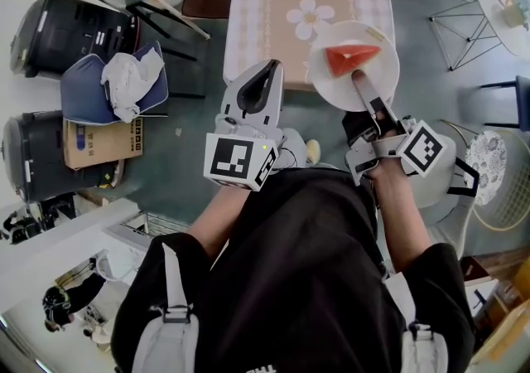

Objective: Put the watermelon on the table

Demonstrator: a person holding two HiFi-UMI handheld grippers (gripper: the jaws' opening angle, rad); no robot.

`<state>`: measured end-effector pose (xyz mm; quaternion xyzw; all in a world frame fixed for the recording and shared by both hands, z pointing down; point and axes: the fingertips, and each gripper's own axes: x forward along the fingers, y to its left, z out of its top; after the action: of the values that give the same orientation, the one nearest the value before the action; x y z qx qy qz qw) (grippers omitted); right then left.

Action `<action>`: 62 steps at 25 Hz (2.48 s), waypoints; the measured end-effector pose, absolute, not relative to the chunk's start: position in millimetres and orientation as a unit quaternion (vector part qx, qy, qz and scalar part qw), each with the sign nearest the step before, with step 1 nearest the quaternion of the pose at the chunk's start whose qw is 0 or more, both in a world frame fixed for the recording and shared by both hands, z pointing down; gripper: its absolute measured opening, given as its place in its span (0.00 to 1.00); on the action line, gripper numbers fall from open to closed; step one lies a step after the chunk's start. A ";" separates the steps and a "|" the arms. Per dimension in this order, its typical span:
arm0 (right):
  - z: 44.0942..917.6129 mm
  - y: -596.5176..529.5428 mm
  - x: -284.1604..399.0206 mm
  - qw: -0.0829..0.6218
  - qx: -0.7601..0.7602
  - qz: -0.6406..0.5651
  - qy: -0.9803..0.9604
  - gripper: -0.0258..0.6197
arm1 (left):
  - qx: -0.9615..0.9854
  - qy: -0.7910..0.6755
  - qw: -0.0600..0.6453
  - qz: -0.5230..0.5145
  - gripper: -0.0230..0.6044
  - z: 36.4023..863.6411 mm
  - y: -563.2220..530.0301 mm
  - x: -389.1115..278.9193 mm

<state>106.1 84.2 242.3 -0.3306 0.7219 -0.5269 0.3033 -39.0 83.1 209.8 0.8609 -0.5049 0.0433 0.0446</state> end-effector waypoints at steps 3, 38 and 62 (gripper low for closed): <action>240.2 83.8 104.8 0.306 -0.327 -0.528 0.721 0.08 | 0.861 -0.505 0.042 0.044 0.06 207.5 82.5 -38.8; 240.1 64.7 101.7 0.317 -0.338 -0.519 0.718 0.08 | 0.864 -0.500 0.040 0.038 0.06 211.0 57.8 -49.7; 251.9 -58.4 94.0 0.309 -0.369 -0.521 0.705 0.08 | 0.871 -0.484 0.066 0.051 0.06 228.3 -76.5 -67.5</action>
<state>94.0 -58.4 251.9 -0.3689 0.7049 -0.5213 0.3087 -67.5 -76.5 228.3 0.8713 -0.4835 0.0512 0.0658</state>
